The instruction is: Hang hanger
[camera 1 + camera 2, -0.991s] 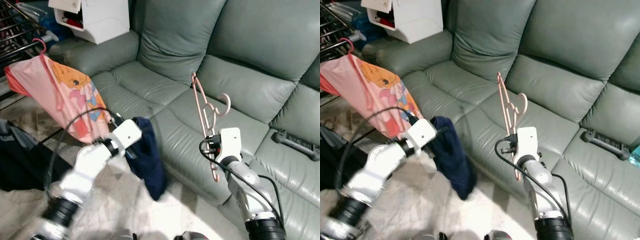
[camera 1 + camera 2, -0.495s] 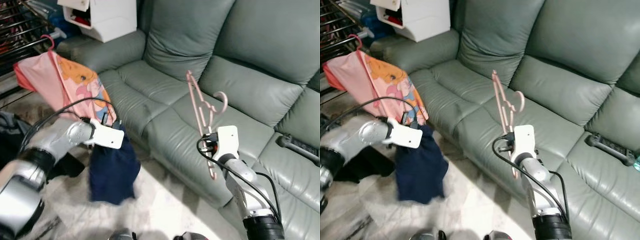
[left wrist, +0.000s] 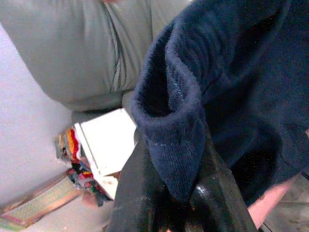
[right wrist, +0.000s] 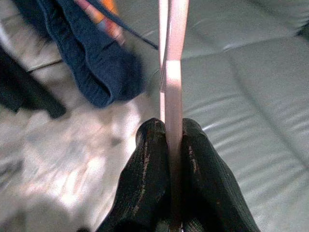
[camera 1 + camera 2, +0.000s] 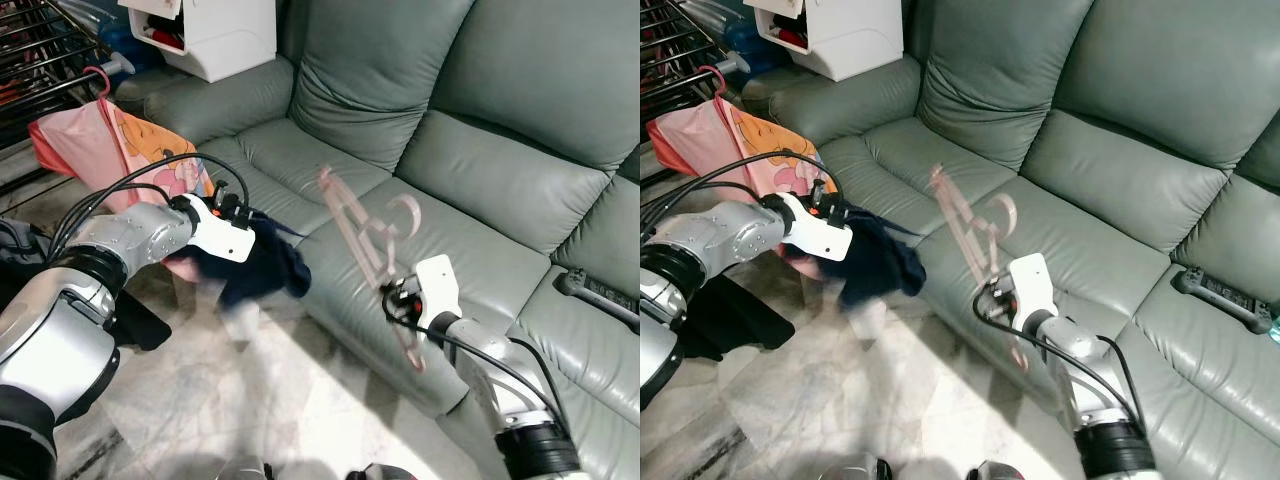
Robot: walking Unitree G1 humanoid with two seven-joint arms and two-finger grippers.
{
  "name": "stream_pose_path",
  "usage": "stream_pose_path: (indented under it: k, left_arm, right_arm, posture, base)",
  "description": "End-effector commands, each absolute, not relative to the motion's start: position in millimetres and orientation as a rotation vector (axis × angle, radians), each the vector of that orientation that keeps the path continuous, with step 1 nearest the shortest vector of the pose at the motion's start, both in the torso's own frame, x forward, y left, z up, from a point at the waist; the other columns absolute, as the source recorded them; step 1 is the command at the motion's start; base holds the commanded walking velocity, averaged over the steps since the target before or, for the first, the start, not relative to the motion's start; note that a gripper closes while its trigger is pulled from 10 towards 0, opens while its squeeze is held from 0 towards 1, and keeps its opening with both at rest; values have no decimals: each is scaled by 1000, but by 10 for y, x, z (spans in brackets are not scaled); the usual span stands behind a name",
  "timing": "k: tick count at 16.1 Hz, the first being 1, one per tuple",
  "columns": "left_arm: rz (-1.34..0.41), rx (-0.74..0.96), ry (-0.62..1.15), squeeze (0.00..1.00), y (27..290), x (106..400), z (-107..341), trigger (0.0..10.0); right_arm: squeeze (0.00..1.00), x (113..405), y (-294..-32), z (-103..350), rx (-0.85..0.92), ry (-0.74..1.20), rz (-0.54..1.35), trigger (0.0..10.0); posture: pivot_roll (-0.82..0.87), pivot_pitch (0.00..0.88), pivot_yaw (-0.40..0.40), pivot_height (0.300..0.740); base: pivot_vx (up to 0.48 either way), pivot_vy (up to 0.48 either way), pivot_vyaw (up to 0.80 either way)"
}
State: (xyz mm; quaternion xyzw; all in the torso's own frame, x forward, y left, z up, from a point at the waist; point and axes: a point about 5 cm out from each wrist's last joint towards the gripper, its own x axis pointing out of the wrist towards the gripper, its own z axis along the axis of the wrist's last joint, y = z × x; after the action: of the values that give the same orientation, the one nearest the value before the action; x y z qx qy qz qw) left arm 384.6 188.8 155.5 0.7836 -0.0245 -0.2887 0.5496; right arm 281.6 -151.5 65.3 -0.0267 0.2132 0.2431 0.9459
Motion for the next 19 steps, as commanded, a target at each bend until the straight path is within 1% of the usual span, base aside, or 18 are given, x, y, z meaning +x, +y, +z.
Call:
stream_pose_path:
  k: [1, 2, 4, 6, 7, 8, 12, 14, 16, 19]
  left_arm:
    - [-637, 1870, -87, 0, 1901, 3893, 1663, 10000]
    - [-632, 1864, -65, 0, 1925, 3891, 1643, 10000]
    - [-654, 1809, 46, 0, 1997, 3863, 1545, 10000]
    - [-648, 1624, 253, 0, 2115, 3821, 1416, 10000]
    - [-621, 1576, 273, 0, 2136, 3819, 1400, 10000]
    - [-588, 1513, 269, 0, 2129, 3831, 1412, 10000]
    - [-574, 1450, 254, 0, 2076, 3850, 1434, 10000]
    - [-590, 1409, 215, 0, 1991, 3874, 1486, 10000]
    - [-616, 1387, 170, 0, 1908, 3882, 1517, 10000]
    - [-636, 1358, 141, 0, 1864, 3885, 1547, 10000]
  right_arm:
    - [0, 2773, -1464, 727, -50, 437, 621, 10000]
    - [0, 2741, -1477, 753, -55, 446, 681, 10000]
    - [0, 2703, -1581, 822, -101, 460, 765, 10000]
    - [0, 2702, -1719, 907, -132, 479, 810, 10000]
    - [0, 2692, -1801, 954, -173, 492, 844, 10000]
    - [0, 2673, -1847, 974, -206, 503, 872, 10000]
    - [0, 2567, -1920, 1017, -224, 551, 980, 10000]
    - [0, 2547, -1954, 1005, -225, 568, 996, 10000]
    - [0, 2579, -1995, 968, -250, 573, 959, 10000]
    - [0, 2659, -2050, 957, -289, 562, 896, 10000]
  posture:
    - [0, 37, 26, 740]
    - [0, 37, 26, 740]
    - [-8, 37, 28, 740]
    - [-19, 35, 32, 740]
    - [-22, 35, 32, 740]
    - [-24, 35, 33, 740]
    - [-28, 35, 29, 740]
    - [-31, 35, 31, 740]
    - [-31, 32, 31, 740]
    - [-29, 32, 29, 740]
  base:
    - [0, 0, 0]
    - [0, 0, 0]
    - [0, 0, 0]
    - [0, 0, 0]
    - [0, 0, 0]
    - [0, 0, 0]
    - [0, 0, 0]
    - [0, 0, 0]
    - [0, 0, 0]
    - [0, 0, 0]
